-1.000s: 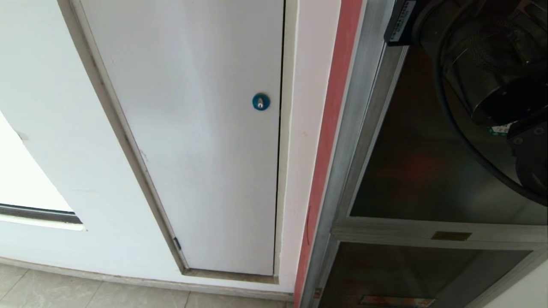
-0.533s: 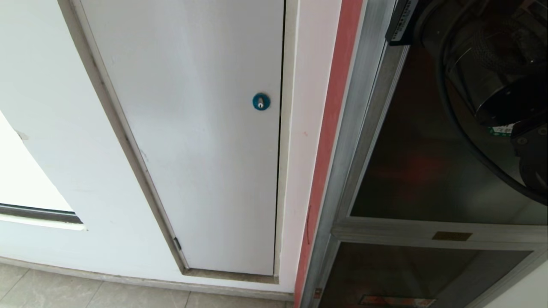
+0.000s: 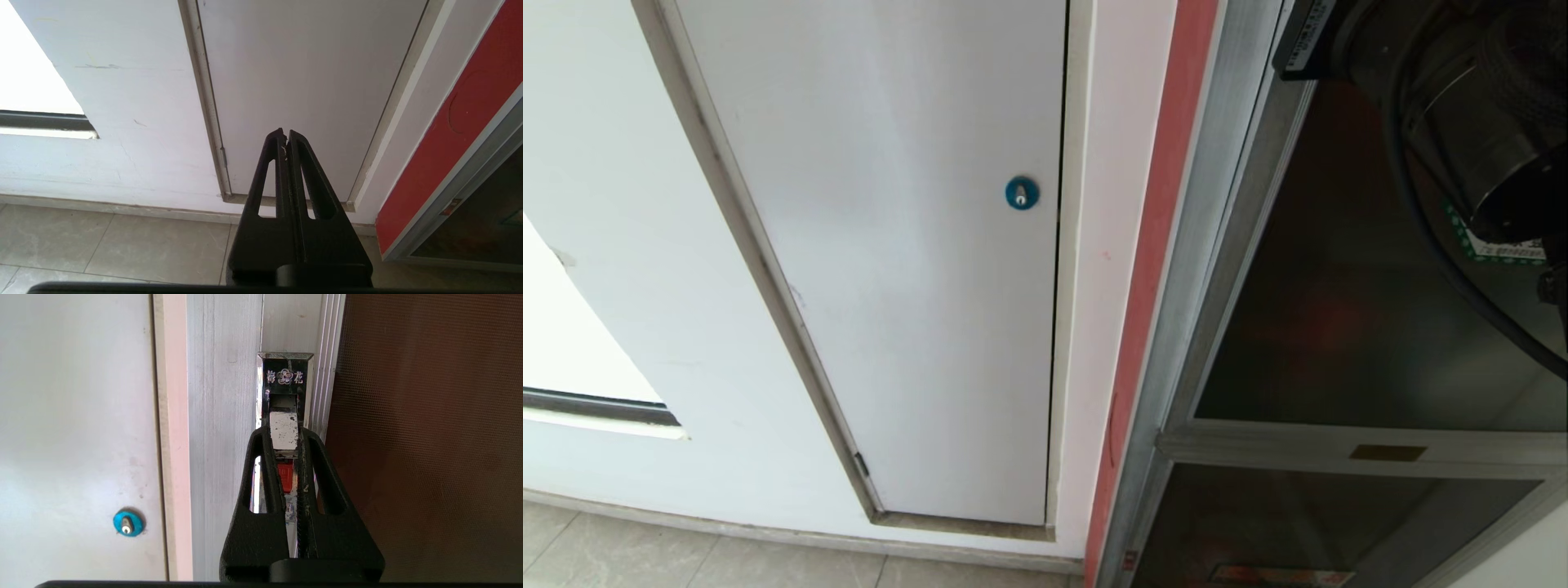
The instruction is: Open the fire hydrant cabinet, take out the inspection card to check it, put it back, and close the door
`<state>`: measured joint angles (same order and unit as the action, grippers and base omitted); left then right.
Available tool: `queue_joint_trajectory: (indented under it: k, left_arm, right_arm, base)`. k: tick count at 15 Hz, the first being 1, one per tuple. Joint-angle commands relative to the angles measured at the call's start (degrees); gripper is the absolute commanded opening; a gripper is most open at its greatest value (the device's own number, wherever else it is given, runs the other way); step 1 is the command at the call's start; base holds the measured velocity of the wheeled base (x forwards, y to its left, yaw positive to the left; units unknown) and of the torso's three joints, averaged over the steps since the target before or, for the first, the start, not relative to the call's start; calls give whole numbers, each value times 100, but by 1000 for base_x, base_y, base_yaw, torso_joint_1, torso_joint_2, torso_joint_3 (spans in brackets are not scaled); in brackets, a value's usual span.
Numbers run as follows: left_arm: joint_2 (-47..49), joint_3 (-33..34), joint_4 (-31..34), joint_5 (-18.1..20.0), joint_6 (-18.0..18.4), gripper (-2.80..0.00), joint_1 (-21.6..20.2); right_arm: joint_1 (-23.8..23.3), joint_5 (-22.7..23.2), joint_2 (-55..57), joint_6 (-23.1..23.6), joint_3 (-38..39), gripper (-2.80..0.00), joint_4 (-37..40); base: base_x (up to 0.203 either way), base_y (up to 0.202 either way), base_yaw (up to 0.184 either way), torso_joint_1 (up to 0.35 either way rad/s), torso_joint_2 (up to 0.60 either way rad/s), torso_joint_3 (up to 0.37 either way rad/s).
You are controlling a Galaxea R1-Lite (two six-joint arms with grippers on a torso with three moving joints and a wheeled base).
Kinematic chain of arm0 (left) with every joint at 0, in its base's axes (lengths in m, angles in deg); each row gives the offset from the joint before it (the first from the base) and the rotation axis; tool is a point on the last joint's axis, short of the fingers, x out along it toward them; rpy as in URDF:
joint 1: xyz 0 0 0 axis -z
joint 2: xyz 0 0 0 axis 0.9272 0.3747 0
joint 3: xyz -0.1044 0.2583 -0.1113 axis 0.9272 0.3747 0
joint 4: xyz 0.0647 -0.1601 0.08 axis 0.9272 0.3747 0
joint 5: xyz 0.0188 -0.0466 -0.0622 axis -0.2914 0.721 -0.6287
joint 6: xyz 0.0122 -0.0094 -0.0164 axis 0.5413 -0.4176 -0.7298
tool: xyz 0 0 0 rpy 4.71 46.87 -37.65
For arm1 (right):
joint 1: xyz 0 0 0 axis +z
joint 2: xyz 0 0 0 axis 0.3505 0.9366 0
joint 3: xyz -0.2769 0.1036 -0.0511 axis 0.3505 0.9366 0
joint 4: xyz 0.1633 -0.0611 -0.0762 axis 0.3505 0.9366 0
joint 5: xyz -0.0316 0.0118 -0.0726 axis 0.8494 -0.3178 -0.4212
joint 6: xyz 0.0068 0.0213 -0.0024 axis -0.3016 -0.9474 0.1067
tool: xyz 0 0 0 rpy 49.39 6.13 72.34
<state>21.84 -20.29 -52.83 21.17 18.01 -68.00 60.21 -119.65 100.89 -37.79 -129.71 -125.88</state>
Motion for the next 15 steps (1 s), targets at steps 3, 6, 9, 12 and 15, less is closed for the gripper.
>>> queue_joint_trajectory:
  k: [3, 6, 9, 12, 15]
  left_arm:
    - [1, 1, -5, 0, -2, -280, 0]
    - [1, 0, -5, 0, -2, -280, 0]
    - [1, 0, -5, 0, -2, -280, 0]
    - [1, 4, -2, 0, -2, -280, 0]
    - [1, 0, 4, 0, -2, -280, 0]
  right_arm:
    - [143, -68, -266, 23, 121, -280, -5]
    - [168, -152, -406, 46, 189, -280, 2]
    - [179, -164, -514, 50, 341, -280, 2]
    - [179, -164, -575, 50, 446, -280, 2]
    - [187, -164, -613, 50, 507, -280, 17]
  base:
    - [0, 0, 0, 0, 0, 0]
    - [0, 0, 0, 0, 0, 0]
    - [0, 0, 0, 0, 0, 0]
    - [0, 0, 0, 0, 0, 0]
    - [0, 0, 0, 0, 0, 0]
